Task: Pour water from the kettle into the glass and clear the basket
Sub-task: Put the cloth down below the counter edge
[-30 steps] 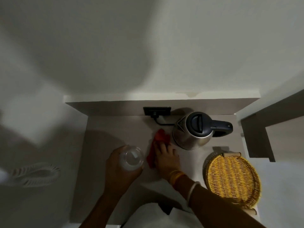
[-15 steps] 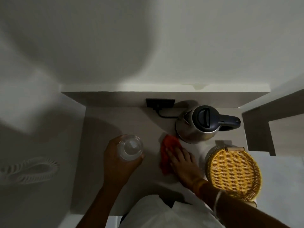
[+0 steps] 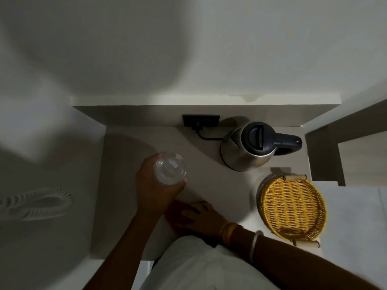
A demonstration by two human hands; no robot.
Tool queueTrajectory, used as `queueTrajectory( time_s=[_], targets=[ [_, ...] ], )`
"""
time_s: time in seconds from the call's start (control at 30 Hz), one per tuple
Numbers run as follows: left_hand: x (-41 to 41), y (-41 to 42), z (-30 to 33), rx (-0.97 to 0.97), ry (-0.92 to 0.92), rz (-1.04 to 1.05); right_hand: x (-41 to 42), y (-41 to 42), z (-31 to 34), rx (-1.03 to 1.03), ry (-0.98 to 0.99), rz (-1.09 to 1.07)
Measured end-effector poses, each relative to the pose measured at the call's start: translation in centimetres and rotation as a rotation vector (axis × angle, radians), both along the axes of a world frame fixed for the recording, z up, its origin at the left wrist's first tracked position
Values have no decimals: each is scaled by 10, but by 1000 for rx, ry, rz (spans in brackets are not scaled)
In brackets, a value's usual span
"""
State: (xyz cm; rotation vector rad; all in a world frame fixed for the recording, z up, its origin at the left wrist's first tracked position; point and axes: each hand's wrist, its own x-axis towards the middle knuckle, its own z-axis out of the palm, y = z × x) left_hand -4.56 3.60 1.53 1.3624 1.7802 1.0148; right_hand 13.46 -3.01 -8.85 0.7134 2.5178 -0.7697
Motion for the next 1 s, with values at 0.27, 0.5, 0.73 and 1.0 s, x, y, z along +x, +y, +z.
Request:
queueTrajectory(
  time_s=[0.27,0.5,0.73,1.0],
  targets=[
    [6,-22,-11,-60,72,-19,72,-10,52,22,-162,-645],
    [27,-37,-33,-116,58,-164,155,-20,99,292,-172,-1221],
    [38,-41,-53,-172,119,-210,195,-7,93,108,-360,-1444],
    [40,-44,-63,-204,87,-183,162,5,85,257,-314,-1358]
  ],
)
